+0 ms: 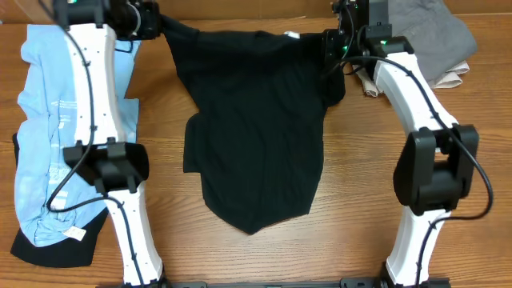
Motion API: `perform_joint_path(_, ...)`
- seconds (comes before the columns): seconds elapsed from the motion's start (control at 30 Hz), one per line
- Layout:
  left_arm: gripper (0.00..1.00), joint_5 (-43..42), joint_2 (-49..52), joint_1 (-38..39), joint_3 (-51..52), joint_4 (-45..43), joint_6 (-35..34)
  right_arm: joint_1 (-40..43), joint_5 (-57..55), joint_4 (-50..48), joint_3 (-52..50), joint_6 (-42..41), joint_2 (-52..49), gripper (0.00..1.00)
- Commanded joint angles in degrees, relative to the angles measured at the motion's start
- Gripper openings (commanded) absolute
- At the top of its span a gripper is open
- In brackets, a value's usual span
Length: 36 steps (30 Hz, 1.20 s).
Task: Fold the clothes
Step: 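Hold the black shirt by its shoulders with both grippers and lay it mid-table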
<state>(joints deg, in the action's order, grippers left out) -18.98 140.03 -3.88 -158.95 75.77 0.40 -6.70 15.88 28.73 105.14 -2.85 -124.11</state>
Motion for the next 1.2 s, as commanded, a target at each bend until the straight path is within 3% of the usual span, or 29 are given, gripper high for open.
perform_joint_path(0.0,0.18,1.64,2.03,2.49,-0.52,-1.99,2.14,0.52,-3.02,-3.80,-0.07,-1.92,-0.20,0.36)
perform_joint_path(0.07,0.52,2.03,2.08,3.43,-0.52,-3.32,3.54,0.90,-3.02,-4.42,1.05,-1.92,0.24,0.55)
perform_joint_path(0.1,0.75,2.91,1.70,3.87,-0.59,-4.15,3.69,1.14,-2.99,-3.69,2.10,-1.92,0.39,0.68)
perform_joint_path(0.17,0.98,4.09,0.68,4.20,-1.22,-4.85,3.69,1.60,-2.97,-0.13,5.07,-1.92,0.74,0.82)
perform_joint_path(0.2,1.00,4.42,-0.11,4.17,-1.90,-4.76,3.67,1.86,-2.95,3.13,7.37,-1.92,1.14,0.92)
perform_joint_path(0.27,1.00,4.37,-1.70,4.11,-3.32,-4.39,3.65,2.08,-2.75,9.16,11.43,-1.92,1.92,1.00)
perform_joint_path(0.5,1.00,4.09,-12.90,3.48,-6.60,1.84,3.56,1.51,-0.39,38.18,25.55,-1.92,7.19,1.00)
perform_joint_path(0.6,1.00,3.02,-18.38,3.52,-6.60,4.39,3.74,1.07,1.42,46.21,26.40,-1.90,10.97,1.00)
perform_joint_path(0.9,1.00,-0.52,-25.83,3.54,-6.58,12.98,3.93,-2.43,2.19,57.59,26.40,-9.64,17.42,1.00)
perform_joint_path(1.17,1.00,0.35,-25.00,3.54,-5.66,19.37,5.92,-13.07,-13.09,64.50,26.08,-20.17,17.88,1.00)
